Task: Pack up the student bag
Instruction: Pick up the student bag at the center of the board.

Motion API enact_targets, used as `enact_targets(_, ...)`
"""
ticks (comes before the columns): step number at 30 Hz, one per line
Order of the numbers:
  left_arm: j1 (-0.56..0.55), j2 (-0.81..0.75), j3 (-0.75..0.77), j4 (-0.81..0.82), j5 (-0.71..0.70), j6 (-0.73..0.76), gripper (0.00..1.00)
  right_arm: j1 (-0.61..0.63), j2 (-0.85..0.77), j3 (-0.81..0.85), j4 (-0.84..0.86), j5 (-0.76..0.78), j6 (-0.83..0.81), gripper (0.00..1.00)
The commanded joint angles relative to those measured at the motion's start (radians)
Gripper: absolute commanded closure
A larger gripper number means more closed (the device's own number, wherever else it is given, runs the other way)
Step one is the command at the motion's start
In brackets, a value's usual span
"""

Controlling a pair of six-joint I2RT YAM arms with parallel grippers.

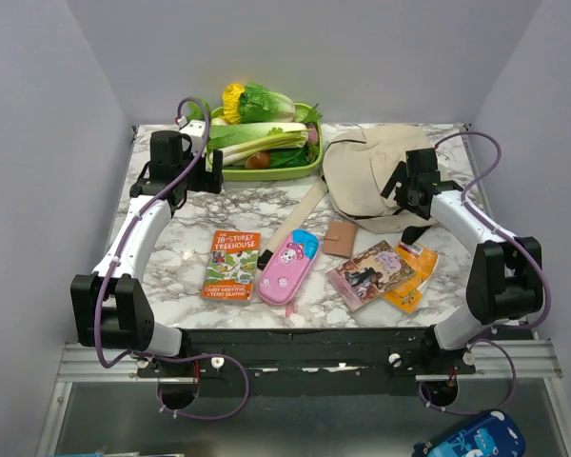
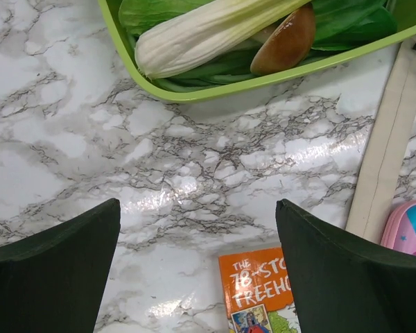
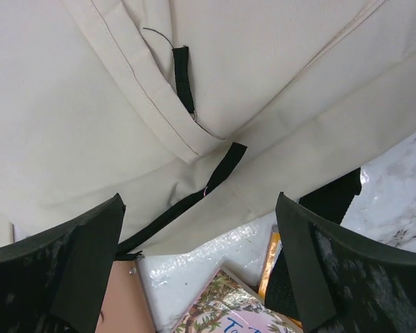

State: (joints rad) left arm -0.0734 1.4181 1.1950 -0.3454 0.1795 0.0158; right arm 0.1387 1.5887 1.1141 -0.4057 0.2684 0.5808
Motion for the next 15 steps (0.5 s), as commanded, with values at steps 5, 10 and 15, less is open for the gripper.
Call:
enact_targets(5,0.001,0.001,0.023,-0.041,0.038,-0.005,0.01,0.012,0.040,-0.007,-0.005,-0.052,0.054,0.01)
enact_targets(10,0.001,0.016,0.034,-0.053,0.046,-0.004,0.01,0.151,0.054,-0.008,0.039,-0.032,0.053,0.00)
enact_targets(15,0.001,0.027,0.048,-0.066,0.052,-0.002,0.01,0.239,0.137,0.053,0.010,-0.058,0.077,0.00)
